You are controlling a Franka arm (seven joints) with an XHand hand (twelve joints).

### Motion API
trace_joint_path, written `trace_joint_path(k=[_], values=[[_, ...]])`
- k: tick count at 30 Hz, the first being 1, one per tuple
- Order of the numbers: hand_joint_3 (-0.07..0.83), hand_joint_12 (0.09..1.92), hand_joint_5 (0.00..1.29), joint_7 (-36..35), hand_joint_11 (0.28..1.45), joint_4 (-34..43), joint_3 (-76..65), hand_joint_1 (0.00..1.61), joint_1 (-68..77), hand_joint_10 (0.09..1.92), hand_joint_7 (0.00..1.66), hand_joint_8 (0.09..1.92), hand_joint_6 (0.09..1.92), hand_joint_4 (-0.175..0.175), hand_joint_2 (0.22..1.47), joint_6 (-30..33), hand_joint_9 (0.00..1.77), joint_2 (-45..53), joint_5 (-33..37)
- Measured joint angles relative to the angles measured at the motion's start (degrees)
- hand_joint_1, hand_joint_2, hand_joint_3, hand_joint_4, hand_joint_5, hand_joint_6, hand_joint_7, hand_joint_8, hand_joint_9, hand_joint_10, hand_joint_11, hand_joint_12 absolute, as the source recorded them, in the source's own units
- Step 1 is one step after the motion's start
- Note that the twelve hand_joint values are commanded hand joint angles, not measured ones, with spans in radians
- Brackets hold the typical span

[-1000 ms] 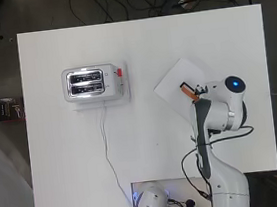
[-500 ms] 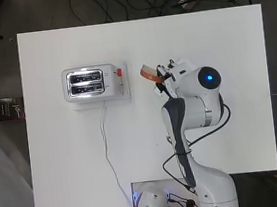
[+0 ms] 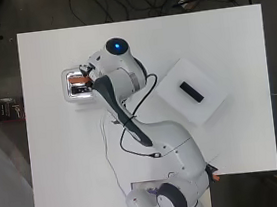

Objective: Teleoperate dual arm-hand system to toast a bread

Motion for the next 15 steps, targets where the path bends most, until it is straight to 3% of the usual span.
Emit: trace_joint_path(k=[3, 8, 12, 15], values=[[-0.001, 0.49, 0.6, 0.8, 0.68, 1.3, -2.3, 1.2, 1.4, 0.66, 0.91, 1.27, 1.37, -0.163, 1.24, -0.6, 1.07, -1.1, 1.0], [0.002, 0.32, 0.62, 0.5, 0.72, 1.8, -4.8, 1.19, 4.6, 0.5, 0.93, 1.18, 1.4, -0.129, 1.23, -1.2, 1.14, -2.3, 1.1], [0.001, 0.19, 0.58, -1.4, 0.77, 1.6, -5.2, 1.2, 6.5, 0.26, 0.94, 1.16, 1.44, -0.168, 1.24, -1.5, 1.23, -2.9, -1.8], [-0.002, 0.16, 0.61, -2.3, 0.79, 0.7, -4.5, 1.21, 8.3, 0.14, 0.99, 1.08, 1.4, -0.175, 1.22, -0.2, 1.31, -3.3, -3.2]])
